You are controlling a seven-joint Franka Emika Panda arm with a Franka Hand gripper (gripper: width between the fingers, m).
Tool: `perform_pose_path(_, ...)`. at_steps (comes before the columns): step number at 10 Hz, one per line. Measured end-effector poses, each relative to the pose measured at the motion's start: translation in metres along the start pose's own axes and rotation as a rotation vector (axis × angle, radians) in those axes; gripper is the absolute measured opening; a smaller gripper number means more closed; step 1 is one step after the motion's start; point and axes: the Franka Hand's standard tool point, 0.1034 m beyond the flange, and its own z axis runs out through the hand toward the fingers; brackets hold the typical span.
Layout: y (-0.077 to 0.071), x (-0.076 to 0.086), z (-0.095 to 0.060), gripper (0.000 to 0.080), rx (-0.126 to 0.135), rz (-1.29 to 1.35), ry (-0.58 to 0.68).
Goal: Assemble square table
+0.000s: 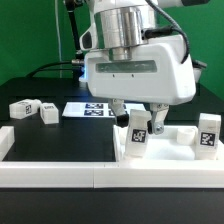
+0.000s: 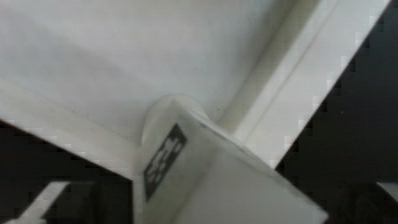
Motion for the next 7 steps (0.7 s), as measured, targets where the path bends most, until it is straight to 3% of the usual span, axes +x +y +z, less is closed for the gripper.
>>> perform_pose_path(1,0.0014,-0.0002,0.0000,0.0648,-0.017,-0.141,0.000)
perform_pose_path(3,0.0024,-0.0028,0.0003,0.0649,-0.083,-0.528,0.005)
perform_pose_path(5,0.0050,-0.0042,0.0035,0.0649,-0.094,-0.686,-0.007)
perform_pose_path(7,0.0048,-0.0041,0.0034,0.0649,-0.093,-0.671,-0.006)
